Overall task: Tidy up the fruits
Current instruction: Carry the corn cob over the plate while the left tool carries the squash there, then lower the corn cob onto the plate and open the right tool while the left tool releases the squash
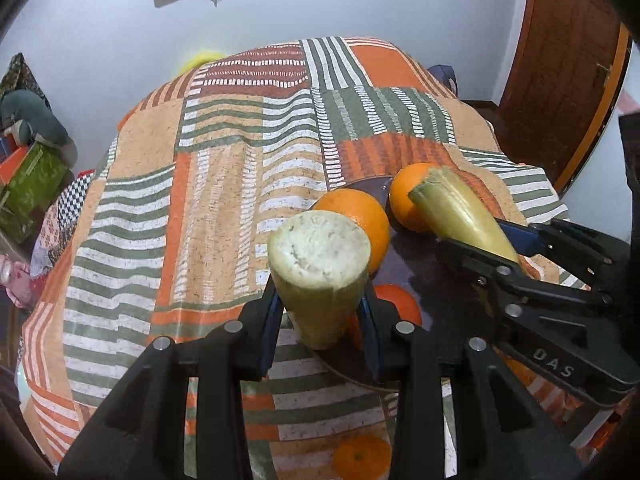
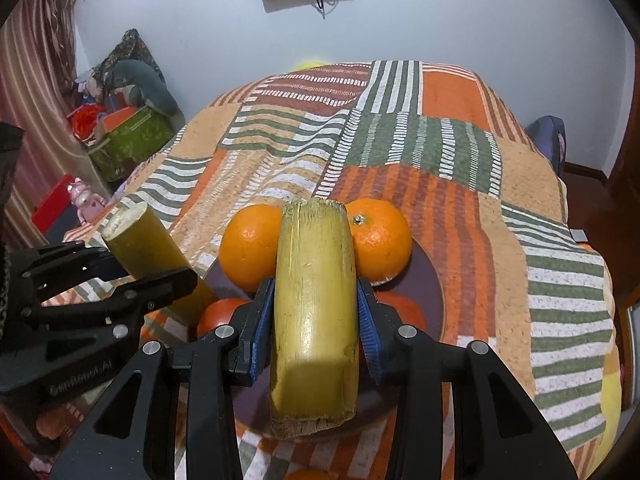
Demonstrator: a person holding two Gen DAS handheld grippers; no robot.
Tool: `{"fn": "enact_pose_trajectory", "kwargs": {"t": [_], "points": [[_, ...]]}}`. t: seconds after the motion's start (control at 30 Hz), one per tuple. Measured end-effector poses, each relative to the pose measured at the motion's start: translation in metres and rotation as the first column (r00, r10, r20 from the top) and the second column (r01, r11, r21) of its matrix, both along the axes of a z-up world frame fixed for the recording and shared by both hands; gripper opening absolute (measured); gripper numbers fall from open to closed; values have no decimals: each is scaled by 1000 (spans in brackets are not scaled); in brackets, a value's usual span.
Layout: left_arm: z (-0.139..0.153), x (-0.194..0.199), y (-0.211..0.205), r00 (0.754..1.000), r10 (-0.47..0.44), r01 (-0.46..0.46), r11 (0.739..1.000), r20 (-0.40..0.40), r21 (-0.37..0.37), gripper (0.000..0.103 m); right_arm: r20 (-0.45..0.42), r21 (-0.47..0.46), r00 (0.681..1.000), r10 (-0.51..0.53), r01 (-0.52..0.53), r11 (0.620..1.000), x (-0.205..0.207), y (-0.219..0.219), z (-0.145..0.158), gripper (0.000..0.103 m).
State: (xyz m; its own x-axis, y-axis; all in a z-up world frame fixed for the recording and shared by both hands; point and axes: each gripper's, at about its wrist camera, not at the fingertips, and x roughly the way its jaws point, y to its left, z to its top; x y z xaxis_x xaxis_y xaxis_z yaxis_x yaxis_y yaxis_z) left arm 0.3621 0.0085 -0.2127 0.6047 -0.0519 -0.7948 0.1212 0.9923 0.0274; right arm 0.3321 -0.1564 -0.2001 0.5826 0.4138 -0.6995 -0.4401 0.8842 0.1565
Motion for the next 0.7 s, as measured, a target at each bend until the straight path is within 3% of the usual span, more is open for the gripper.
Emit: {"fn": "enact_pose_trajectory", "kwargs": {"t": [0.3,0.47,0.57,0.7], "points": [[-3,10,0,1000,-1,1,1000,16,-15,35,-51,42,999,4,-2,999,10,5,-11,36],[-5,13,-1,1000,-4,4,1000,11,-28,38,-37,18,999,4,-4,1000,11,7,-11,36],[-6,15,3,1000,1,-1,997,-6,-71,43,-45,27,999,8,-7,1000,14,6,-11,36],[-4,12,5,1000,5,-4,998,11,-63,54,-38,10,999,15,-15,1000,14,8,-9,37]]}}
